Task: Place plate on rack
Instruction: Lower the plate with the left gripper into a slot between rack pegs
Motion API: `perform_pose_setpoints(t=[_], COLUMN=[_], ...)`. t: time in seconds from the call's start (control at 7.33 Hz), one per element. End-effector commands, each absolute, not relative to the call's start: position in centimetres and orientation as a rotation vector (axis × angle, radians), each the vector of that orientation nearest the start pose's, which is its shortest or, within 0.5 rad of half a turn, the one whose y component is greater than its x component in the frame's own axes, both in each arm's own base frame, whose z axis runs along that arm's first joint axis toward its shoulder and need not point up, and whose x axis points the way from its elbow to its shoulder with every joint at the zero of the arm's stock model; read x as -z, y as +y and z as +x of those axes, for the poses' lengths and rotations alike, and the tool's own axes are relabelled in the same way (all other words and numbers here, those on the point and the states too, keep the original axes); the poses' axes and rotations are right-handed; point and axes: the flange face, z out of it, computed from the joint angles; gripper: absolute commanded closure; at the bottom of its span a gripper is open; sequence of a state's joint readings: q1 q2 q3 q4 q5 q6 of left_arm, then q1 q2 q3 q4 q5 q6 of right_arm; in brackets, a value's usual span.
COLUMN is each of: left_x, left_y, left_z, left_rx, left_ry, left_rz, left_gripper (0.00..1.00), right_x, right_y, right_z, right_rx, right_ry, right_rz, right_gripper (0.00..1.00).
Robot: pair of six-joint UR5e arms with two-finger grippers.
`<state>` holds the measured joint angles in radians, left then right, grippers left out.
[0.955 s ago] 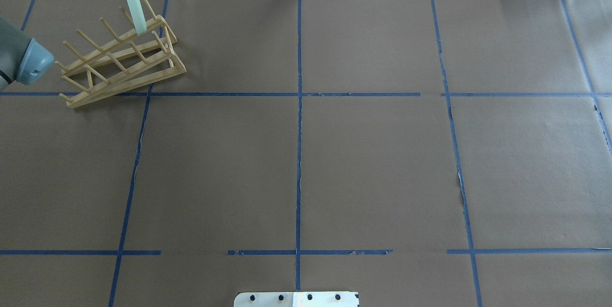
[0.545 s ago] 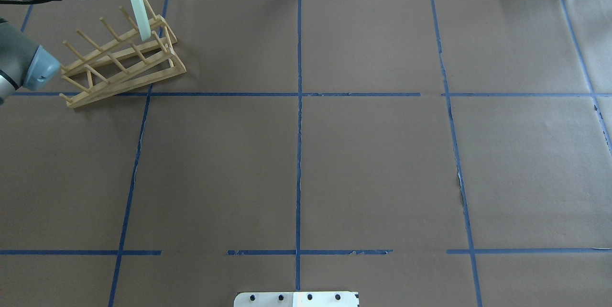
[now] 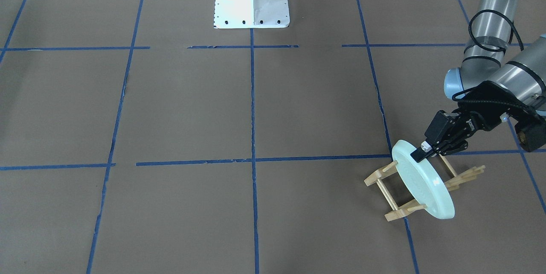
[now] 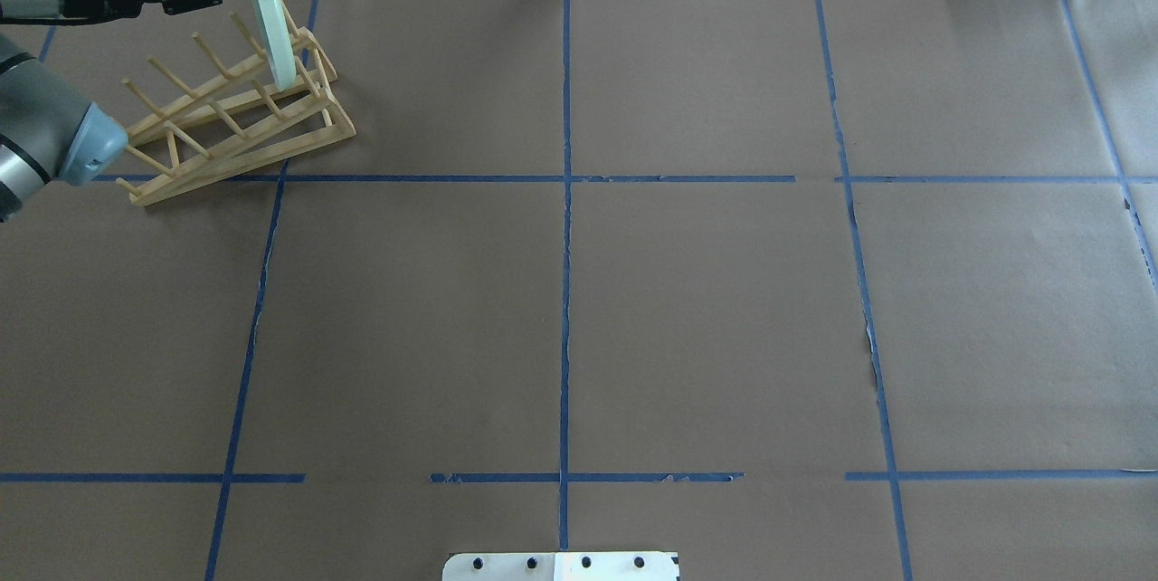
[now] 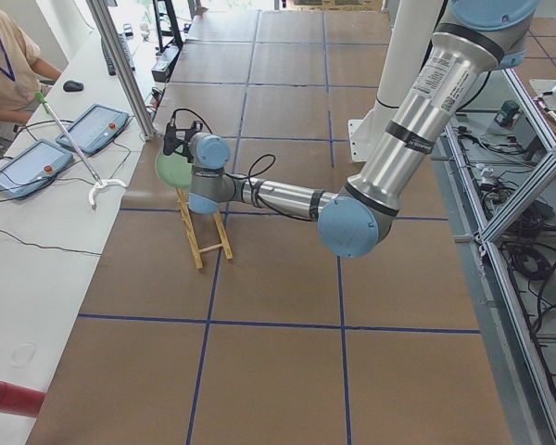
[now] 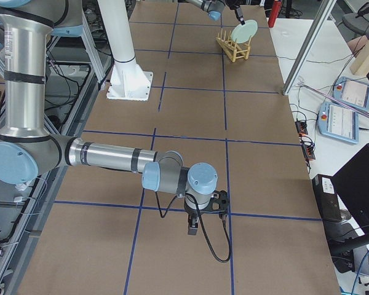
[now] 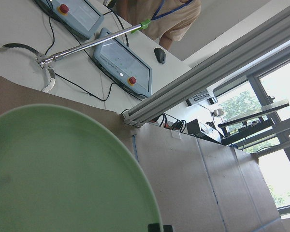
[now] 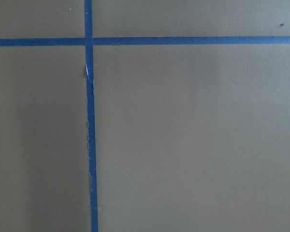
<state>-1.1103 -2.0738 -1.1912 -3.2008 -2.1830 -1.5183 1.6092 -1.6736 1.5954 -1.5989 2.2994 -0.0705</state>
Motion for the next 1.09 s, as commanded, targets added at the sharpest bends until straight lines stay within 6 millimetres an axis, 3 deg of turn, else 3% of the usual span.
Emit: perform_pose_setpoints(t=[0.0,0.82,0.95], left_x=[-38.1,-39.4,-39.3], left_y=[-62.1,-62.0,-62.0], left_z=[22.8,23.2,23.3], left_rx=[0.243,0.251,0.249], left_ry=[1.634,1.622,1.624], left_rz=[0.541,0.522,0.524], left_gripper=[1.0,1.0,0.76], right_x=[-70.0,-70.0,-70.0], right_y=[-43.6,-43.6,-43.6], right_z=[8.4,8.4,8.4], right_rx=[-0.008,-0.008,-0.008], right_ry=[-0.732,-0.732,-0.732], right_rz=[-0.061,-0.061,-0.063], right_gripper=[0.0,0.0,0.0])
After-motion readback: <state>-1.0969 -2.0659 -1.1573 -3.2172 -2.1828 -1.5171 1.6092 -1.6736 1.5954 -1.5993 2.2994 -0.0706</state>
